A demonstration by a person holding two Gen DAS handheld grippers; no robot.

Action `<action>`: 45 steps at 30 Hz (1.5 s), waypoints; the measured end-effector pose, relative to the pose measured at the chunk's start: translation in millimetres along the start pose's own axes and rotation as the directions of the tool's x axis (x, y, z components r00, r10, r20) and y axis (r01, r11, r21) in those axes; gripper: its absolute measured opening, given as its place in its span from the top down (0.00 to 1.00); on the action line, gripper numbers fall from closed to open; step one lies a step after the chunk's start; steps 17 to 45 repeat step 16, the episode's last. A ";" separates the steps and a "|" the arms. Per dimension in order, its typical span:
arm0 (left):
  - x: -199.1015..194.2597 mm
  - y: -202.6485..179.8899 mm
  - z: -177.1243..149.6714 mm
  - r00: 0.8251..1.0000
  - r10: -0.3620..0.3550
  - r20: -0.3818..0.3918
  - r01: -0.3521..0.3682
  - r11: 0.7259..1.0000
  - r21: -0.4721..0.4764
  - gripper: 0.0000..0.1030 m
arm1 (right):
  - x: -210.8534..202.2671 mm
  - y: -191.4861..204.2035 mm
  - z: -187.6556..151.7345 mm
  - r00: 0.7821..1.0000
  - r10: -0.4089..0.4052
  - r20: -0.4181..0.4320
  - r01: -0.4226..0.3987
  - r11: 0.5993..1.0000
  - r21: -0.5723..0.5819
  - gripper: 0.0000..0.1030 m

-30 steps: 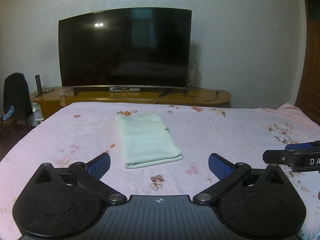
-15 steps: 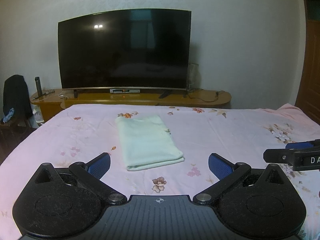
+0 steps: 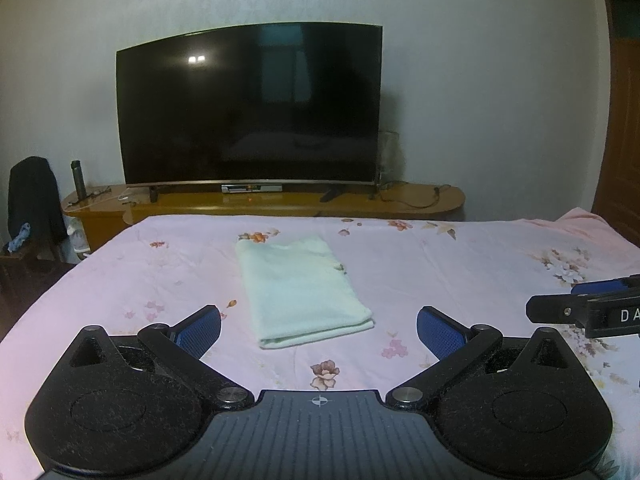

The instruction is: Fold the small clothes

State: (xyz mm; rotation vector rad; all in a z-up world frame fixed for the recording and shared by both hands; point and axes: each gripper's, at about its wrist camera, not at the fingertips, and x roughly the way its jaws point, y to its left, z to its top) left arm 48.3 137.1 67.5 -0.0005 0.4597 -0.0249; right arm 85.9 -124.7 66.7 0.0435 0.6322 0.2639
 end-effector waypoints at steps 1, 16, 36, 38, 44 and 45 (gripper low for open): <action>0.3 0.0 0.0 1.000 -0.002 0.000 0.002 1.000 0.001 0.00 | 0.5 0.3 0.3 1.000 0.000 0.001 0.000 1.000 0.000 0.17; 1.1 2.7 3.4 0.998 -0.015 0.056 0.014 1.000 0.027 0.00 | 5.2 3.6 3.2 1.000 0.001 -0.001 -0.001 1.000 0.003 0.16; 1.1 2.7 3.4 0.998 -0.015 0.056 0.014 1.000 0.027 0.00 | 5.2 3.6 3.2 1.000 0.001 -0.001 -0.001 1.000 0.003 0.16; 1.1 2.7 3.4 0.998 -0.015 0.056 0.014 1.000 0.027 0.00 | 5.2 3.6 3.2 1.000 0.001 -0.001 -0.001 1.000 0.003 0.16; 1.1 2.7 3.4 0.998 -0.015 0.056 0.014 1.000 0.027 0.00 | 5.2 3.6 3.2 1.000 0.001 -0.001 -0.001 1.000 0.003 0.16; 1.1 2.7 3.4 0.998 -0.015 0.056 0.014 1.000 0.027 0.00 | 5.2 3.6 3.2 1.000 0.001 -0.001 -0.001 1.000 0.003 0.16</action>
